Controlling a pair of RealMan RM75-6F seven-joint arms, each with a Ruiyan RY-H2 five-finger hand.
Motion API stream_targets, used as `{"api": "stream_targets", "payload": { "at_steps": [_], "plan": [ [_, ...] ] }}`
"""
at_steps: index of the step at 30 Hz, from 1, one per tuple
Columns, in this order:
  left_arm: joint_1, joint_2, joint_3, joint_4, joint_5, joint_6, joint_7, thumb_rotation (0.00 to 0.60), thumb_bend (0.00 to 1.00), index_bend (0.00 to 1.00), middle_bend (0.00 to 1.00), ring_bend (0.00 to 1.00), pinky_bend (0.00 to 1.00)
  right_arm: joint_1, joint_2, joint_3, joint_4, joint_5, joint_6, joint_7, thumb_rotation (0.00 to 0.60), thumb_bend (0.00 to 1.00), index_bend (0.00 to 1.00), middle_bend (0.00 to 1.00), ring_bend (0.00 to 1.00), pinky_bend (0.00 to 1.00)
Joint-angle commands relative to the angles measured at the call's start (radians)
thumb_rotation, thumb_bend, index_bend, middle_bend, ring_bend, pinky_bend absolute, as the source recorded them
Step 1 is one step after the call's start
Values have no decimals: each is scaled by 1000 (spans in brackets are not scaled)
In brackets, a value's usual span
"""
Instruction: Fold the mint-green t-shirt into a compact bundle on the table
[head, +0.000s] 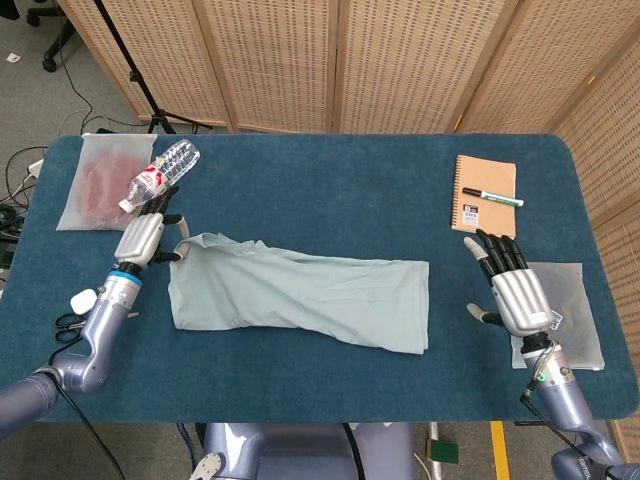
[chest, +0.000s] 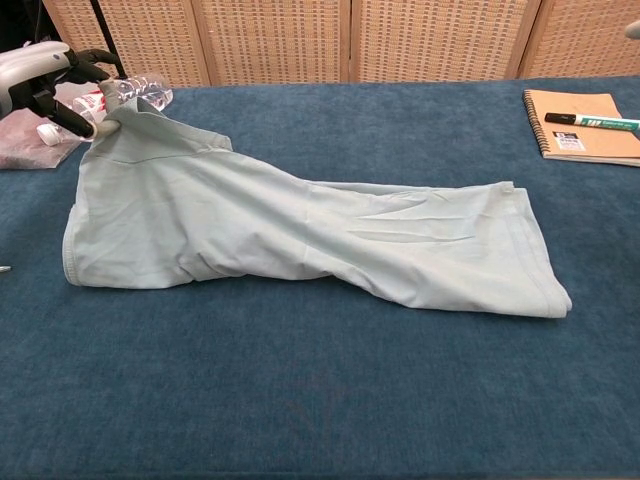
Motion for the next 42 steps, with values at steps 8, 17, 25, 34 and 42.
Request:
{"api": "stream_targets", "payload": {
  "at_steps": [8, 17, 25, 34, 42],
  "plan": [
    [-39, -63, -16, 80, -39, -52, 41, 600, 617, 761, 0, 0, 0, -36, -48, -6, 66, -22, 24, 20, 600, 0, 0, 0, 0, 23],
    [-68, -133, -24, 177, -70, -91, 74, 600, 616, 761, 0, 0, 0, -37, -51, 1, 70, -32, 20, 26, 600, 0, 0, 0, 0, 23],
    [-75, -213, -45, 288, -93, -83, 66, 600, 457, 21, 0, 0, 0, -41, -47, 5, 61, -40, 18, 26, 600, 0, 0, 0, 0, 23],
    [-61, -219, -38, 313, -17, -28, -34, 600, 9, 0, 0, 0, 0, -45, -45, 7, 58, -44, 17, 23, 600, 0, 0, 0, 0, 23],
    [-51, -170, -7, 263, 54, -18, -78, 600, 0, 0, 0, 0, 0, -49, -43, 8, 52, -47, 14, 20, 600, 0, 0, 0, 0, 23]
  ]
}}
